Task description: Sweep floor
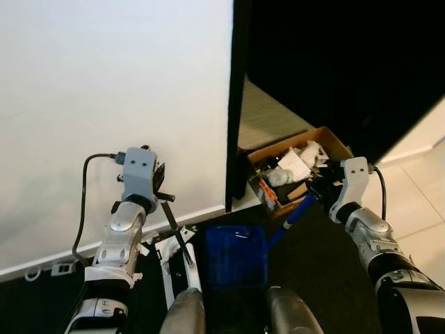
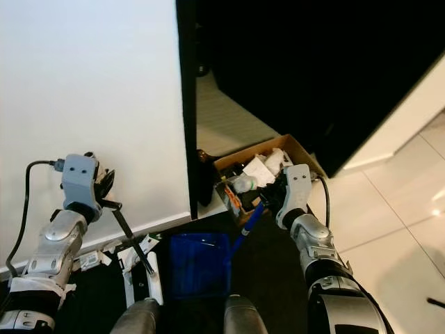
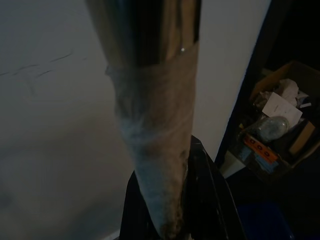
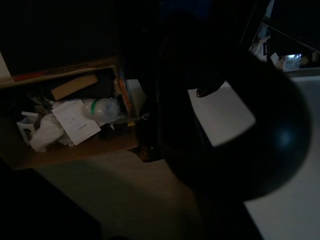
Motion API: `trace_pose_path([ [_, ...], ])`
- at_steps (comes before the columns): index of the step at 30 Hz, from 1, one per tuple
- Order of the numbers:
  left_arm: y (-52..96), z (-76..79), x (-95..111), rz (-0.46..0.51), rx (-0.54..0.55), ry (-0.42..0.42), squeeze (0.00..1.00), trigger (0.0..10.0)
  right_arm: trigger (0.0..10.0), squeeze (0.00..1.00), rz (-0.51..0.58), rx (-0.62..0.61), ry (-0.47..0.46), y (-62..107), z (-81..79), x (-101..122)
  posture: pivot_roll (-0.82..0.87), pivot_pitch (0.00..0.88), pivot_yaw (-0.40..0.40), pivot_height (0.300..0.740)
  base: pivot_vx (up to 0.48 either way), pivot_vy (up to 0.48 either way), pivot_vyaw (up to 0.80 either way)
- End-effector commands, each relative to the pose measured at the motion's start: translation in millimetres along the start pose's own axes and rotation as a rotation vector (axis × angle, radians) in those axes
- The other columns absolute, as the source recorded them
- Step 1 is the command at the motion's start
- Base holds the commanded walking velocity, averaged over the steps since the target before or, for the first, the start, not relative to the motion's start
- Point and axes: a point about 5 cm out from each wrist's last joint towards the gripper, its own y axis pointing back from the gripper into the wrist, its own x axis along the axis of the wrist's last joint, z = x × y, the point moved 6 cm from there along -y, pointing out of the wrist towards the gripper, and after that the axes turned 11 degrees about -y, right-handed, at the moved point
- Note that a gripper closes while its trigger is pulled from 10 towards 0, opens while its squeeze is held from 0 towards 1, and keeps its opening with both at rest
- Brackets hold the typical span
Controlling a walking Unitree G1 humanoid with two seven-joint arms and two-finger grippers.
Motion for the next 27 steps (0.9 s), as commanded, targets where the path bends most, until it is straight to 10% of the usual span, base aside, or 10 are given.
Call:
trace_pose_path([
  [1, 2.6, -1.7, -2, 0.001, 0.011, 0.011, 0.00, 10.0, 10.0, 0.00, 0.017, 0.022, 0.017, -2.1, -6.2, 3, 0.06, 0.042, -0.037, 0.740, 0.000, 0.000, 0.80],
  [27, 4.0, -5.3, 3, 0.018, 0.012, 0.021, 0.00, 10.0, 10.0, 0.00, 0.065, -0.047, -0.042, 7.7, 9.9, 5, 0.06, 0.084, -0.022, 0.740, 0.000, 0.000, 0.57],
])
